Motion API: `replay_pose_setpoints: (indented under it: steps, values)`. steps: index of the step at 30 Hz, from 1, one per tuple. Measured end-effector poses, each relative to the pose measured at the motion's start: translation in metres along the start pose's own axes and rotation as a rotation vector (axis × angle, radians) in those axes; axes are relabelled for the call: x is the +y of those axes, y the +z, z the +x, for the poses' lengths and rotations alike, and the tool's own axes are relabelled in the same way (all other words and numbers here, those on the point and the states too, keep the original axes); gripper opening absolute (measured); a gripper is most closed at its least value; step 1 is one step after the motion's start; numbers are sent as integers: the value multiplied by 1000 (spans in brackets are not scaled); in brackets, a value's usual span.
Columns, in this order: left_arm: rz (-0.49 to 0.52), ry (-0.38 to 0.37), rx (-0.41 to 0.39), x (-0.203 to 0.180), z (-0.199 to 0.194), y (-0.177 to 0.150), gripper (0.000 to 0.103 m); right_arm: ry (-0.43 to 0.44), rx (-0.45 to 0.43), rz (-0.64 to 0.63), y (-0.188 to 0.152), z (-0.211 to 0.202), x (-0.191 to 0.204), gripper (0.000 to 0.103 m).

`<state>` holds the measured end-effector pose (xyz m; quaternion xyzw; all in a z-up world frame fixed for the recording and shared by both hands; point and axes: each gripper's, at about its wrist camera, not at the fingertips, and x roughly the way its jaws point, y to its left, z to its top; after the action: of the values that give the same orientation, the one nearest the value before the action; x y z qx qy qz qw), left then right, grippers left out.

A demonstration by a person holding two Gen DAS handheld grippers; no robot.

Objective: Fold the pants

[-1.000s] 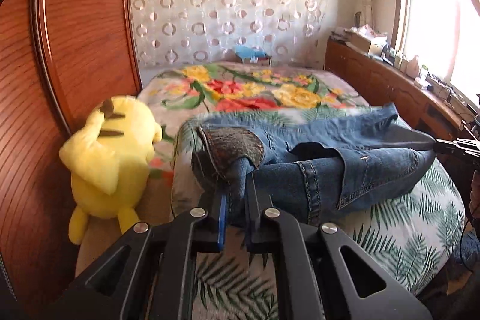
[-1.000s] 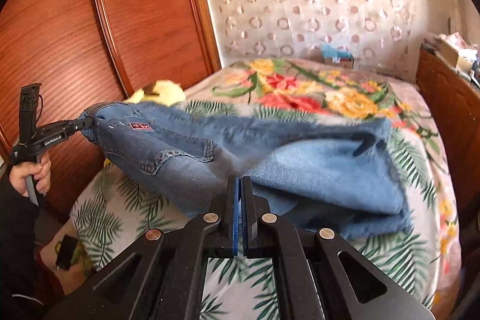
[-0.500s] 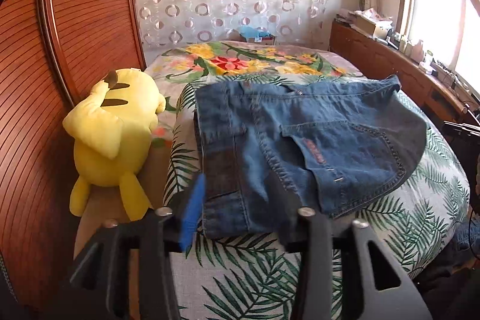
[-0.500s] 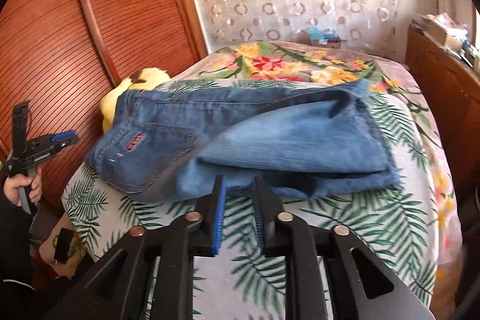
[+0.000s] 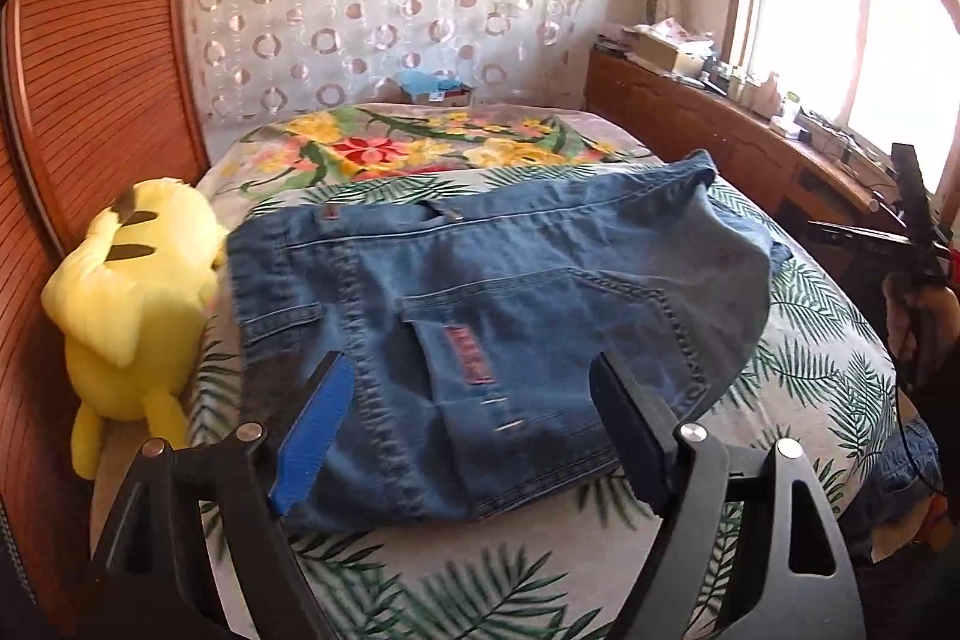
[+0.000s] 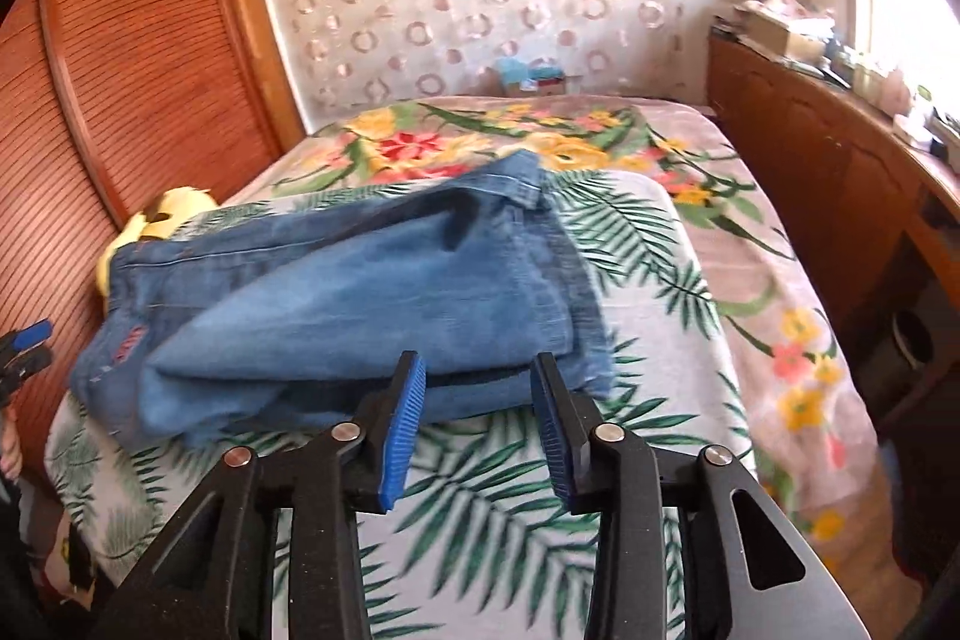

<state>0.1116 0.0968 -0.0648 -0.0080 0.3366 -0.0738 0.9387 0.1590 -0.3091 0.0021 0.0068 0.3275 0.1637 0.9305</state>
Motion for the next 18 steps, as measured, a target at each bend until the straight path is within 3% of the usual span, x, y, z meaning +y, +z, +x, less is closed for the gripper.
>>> replay_pose_setpoints:
  steps: [10, 16, 18]
  values:
    - [56, -73, 28, -43, 26, 3, 81, 5, 96, 73, 22, 59, -12, 42]
    - [70, -94, 41, -57, 32, 3, 81, 14, 118, 91, 29, 62, -11, 41]
    - [75, -97, 43, -60, 33, 2, 81, 30, 107, 96, 30, 58, -13, 20]
